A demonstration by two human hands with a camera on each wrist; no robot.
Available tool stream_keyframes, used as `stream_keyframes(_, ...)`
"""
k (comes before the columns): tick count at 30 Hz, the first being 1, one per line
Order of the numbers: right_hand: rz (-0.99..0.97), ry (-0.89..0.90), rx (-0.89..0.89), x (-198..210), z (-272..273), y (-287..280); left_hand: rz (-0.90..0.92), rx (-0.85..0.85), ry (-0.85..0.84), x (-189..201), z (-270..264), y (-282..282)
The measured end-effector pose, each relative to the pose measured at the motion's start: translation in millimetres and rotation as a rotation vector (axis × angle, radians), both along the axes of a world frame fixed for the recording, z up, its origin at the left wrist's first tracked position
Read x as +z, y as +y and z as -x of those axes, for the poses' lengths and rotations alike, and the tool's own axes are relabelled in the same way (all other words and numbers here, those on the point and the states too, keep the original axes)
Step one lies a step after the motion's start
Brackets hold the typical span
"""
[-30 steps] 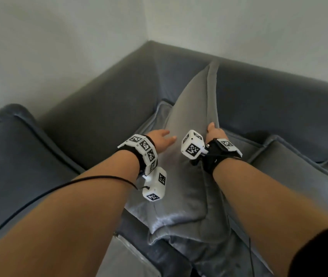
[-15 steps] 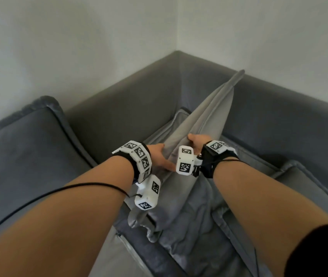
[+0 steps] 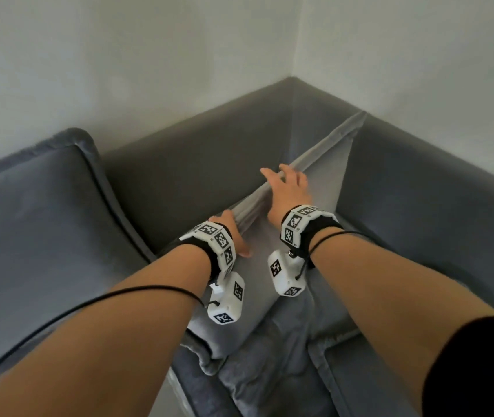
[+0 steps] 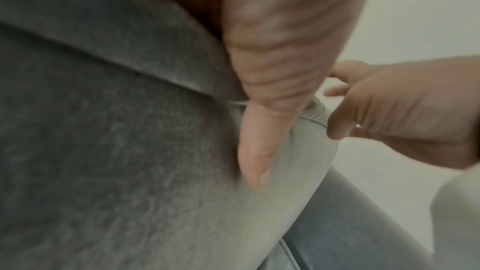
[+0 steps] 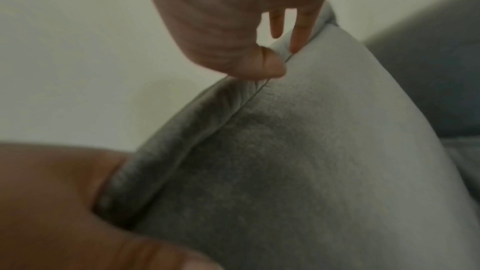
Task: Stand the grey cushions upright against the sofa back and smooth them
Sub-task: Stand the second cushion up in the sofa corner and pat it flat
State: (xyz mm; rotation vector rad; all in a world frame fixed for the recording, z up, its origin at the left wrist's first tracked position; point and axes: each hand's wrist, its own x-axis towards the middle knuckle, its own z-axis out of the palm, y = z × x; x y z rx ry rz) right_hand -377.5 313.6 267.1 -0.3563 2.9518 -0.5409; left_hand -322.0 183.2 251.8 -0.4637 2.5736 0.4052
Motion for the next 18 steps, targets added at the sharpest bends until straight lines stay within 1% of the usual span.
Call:
stream_keyframes(2, -0.195, -0.058, 0.154, -5, 11, -4, 0.021, 0.044, 0.012, -5, 4, 1)
stream_keyframes(4, -0.304, -0.078, 0.222, -8, 17, -7, 0.025, 0.071, 0.033, -8, 7, 5)
stream_keyframes(7, -0.312, -0.135, 0.232, -7, 23, -11, 0.051, 0.080, 0.060, -14, 12, 9)
stream_keyframes(10, -0.303, -0.178, 0.232, -10, 29, -4, 0.077, 0.045, 0.086, -19, 17, 14)
stream_keyframes(15, -0.401, -0.214, 0.234, -20, 33, 11, 0.037, 0.019, 0.084, -26, 24, 20)
stream_keyframes(18, -0.448, -0.150, 0.232, -23, 33, 17, -0.009, 0.015, 0.062, -25, 29, 21)
